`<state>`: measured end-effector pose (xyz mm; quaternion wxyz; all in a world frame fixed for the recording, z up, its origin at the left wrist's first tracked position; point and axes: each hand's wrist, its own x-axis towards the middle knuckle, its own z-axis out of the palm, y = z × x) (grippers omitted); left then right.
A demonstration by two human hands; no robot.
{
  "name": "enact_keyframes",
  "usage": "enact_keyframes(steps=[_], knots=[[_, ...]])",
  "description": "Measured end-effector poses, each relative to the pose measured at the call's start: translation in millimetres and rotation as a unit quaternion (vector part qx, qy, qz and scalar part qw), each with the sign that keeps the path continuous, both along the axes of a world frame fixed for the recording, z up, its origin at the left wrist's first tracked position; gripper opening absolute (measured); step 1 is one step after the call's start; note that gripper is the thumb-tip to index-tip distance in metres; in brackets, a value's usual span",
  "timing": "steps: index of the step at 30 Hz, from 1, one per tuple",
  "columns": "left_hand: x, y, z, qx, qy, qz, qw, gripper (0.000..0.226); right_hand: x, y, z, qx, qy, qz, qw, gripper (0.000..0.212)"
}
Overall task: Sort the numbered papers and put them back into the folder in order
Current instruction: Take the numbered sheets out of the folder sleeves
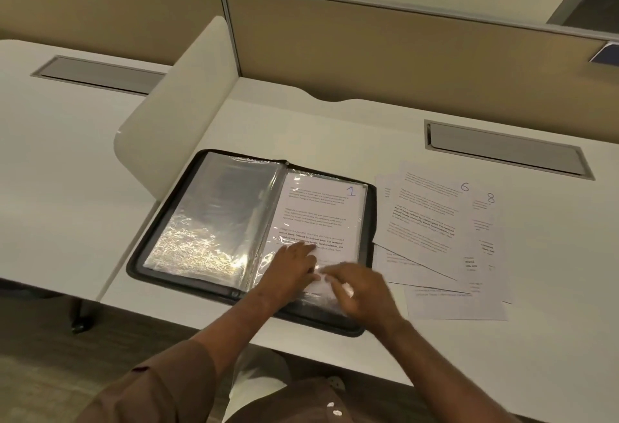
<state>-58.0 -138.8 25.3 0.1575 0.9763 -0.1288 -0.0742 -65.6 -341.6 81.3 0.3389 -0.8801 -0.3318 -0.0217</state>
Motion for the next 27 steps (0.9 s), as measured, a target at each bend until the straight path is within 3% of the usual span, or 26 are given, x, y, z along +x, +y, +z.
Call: enact_keyframes(steps=[4,10,15,20,23,27], knots=[[6.5,4.3,15.2,-0.065,0.03,0.019,0.997,0.03,-40.1,32.8,0.5,-0.119,0.068,0.104,0.985,0.038],[5.6,10.4,23.7,-0.102,0.069,0.02,0.992,0.028,-48.1,59.1,-17.3,-0.231,0.09,0.008,0.969,0.057],[-0.2,12.2,22.3,-0.114,0.012,0.012,0.993,0.023,-52.1,68.1,-21.2,-0.36,0.072,0.01,0.93,0.069],[-2.1,10.1,20.4,-0.116,0.002,0.001,0.993,0.023,-58.7,81.9,-22.5,-0.314,0.087,0.024,0.945,0.075],[-2.0,12.6,20.3,-0.115,-0.013,-0.009,0.993,0.026,-51.9,87.5,-29.1,-0.333,0.098,0.005,0.938,0.085],[-5.8,18.6,17.6,-0.149,-0.023,0.023,0.988,0.047,-45.0,83.7,-42.0,-0.317,0.143,-0.022,0.937,0.093]])
